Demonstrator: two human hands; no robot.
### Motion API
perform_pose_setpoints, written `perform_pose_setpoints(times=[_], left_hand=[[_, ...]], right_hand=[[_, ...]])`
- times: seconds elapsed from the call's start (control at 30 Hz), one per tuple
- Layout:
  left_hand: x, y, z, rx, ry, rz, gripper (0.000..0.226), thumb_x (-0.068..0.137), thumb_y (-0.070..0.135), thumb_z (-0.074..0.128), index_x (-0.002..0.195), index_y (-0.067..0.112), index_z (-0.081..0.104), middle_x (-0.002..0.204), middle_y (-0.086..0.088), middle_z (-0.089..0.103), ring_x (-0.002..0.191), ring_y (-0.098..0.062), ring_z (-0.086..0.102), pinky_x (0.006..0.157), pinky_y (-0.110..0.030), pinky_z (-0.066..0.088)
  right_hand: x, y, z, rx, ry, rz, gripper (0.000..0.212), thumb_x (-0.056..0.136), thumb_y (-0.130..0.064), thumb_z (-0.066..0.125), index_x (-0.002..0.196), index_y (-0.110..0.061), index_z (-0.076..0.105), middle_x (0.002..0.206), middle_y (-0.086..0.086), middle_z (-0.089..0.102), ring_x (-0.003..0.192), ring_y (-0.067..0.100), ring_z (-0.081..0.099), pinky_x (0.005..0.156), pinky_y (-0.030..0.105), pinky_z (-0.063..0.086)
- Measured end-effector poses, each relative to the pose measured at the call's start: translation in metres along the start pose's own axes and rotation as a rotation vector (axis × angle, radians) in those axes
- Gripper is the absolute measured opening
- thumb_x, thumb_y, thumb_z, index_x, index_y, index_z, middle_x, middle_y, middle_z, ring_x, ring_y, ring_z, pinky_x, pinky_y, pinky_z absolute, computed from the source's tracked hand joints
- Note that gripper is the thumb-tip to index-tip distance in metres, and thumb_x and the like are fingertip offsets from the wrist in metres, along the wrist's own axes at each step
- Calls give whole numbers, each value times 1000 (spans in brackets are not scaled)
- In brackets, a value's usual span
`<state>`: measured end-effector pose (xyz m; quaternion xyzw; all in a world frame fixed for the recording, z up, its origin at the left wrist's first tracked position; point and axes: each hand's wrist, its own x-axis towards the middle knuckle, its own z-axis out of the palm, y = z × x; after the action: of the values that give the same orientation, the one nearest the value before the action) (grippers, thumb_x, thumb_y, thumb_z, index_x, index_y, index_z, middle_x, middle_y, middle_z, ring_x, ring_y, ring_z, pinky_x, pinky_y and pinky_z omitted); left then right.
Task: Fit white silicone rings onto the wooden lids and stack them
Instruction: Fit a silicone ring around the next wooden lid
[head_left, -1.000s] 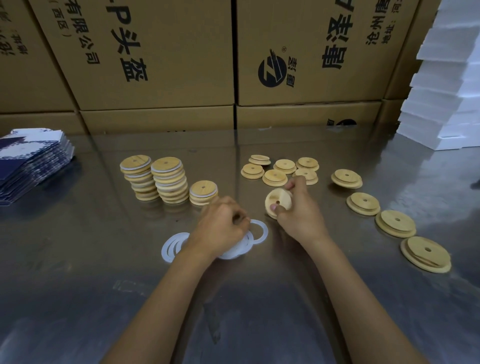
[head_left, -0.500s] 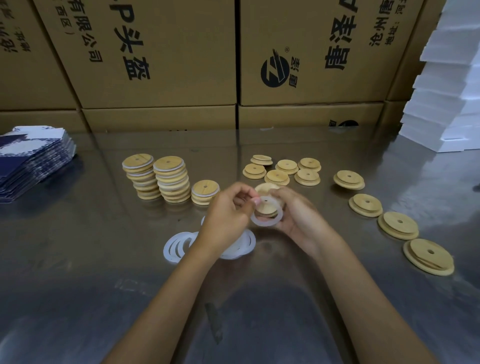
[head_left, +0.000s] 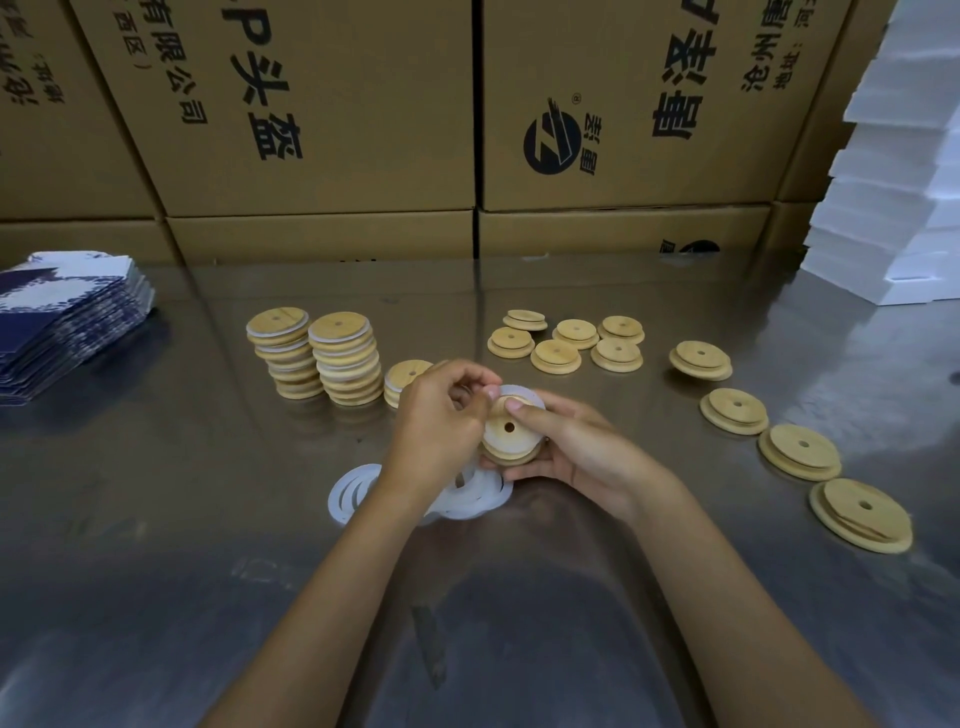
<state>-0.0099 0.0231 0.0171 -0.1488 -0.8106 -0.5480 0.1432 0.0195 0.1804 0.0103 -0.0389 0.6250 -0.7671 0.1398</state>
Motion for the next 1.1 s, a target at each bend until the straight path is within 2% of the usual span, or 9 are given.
perform_pose_setpoints(times=[0.17, 0.4, 0.53, 0.73, 0.87, 1.0, 1.1], left_hand=[[1, -2, -2, -7, -57, -36, 20, 89, 8, 65, 84, 27, 70, 86, 9, 70, 81, -10, 63, 70, -17, 50], [4, -5, -4, -61, -102, -122, 23, 90, 6, 64, 81, 27, 70, 80, 8, 71, 72, 0, 64, 62, -13, 48], [5, -7, -7, -136, -135, -211, 18, 90, 4, 64, 86, 19, 73, 84, -1, 73, 74, -9, 66, 61, -20, 53], [3, -3, -5, -211, -143, -259, 11, 90, -1, 64, 97, 4, 71, 87, -9, 72, 60, -5, 67, 56, -15, 52], [-1, 0, 0, -253, -99, -304, 16, 89, -1, 63, 102, 6, 68, 91, -13, 71, 65, -12, 65, 61, -19, 56], [-2, 1, 3, -289, -61, -364, 18, 85, 5, 70, 100, 13, 64, 86, -8, 65, 71, -13, 63, 56, -17, 52], [-3, 1, 5, -269, -56, -374, 14, 85, 7, 68, 97, 13, 62, 97, -11, 67, 87, -20, 66, 60, -20, 56]], right_hand=[[-1, -3, -1, 4, 37, 29, 30, 102, -30, 56, 124, -13, 68, 114, 22, 73, 103, 42, 71, 76, 34, 62], [0, -2, -1, 15, 84, -5, 35, 105, -31, 50, 124, -8, 68, 115, 22, 72, 103, 45, 70, 72, 33, 63], [1, -1, -4, 74, 110, -2, 39, 106, -29, 48, 128, -1, 63, 118, 26, 70, 106, 46, 69, 72, 34, 61], [5, 2, -3, 139, 190, -23, 38, 105, -28, 49, 129, -1, 61, 119, 27, 69, 101, 40, 70, 72, 36, 62], [10, 8, -1, 159, 251, -73, 34, 104, -28, 52, 126, -5, 64, 123, 25, 68, 108, 35, 69, 79, 38, 62], [13, 11, 3, 163, 260, -133, 30, 103, -28, 54, 122, -8, 66, 123, 18, 69, 113, 28, 69, 89, 41, 60], [13, 12, 3, 156, 288, -146, 32, 103, -27, 53, 127, -7, 63, 126, 20, 67, 119, 32, 65, 102, 49, 53]])
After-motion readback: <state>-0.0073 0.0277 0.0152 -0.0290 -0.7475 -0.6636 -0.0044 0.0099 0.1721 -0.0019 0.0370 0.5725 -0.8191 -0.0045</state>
